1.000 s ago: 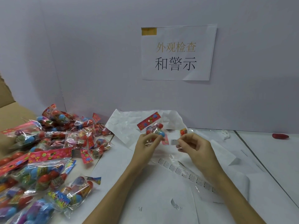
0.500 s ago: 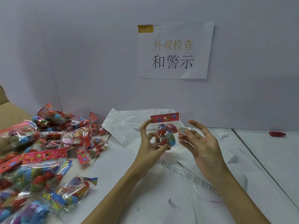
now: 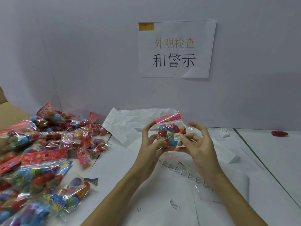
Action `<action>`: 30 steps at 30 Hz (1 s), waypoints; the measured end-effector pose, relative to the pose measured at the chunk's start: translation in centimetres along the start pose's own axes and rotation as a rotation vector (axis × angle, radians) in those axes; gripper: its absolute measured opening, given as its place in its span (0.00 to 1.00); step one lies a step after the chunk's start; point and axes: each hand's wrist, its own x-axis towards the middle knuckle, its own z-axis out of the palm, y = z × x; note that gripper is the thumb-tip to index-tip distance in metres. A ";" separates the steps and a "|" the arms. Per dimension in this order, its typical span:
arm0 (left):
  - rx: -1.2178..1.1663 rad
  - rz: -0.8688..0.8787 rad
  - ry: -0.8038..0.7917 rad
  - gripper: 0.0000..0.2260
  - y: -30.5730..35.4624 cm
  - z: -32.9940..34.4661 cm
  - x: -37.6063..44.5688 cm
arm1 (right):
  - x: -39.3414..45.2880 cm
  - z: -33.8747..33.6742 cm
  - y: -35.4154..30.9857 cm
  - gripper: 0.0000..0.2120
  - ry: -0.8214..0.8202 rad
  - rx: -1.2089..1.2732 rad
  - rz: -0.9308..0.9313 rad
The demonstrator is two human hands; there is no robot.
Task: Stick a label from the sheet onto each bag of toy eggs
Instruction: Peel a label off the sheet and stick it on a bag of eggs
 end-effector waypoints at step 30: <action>0.221 0.084 0.055 0.36 -0.7 0.8 -0.5 | -0.1 0.4 1.0 0.25 -0.002 -0.285 -0.124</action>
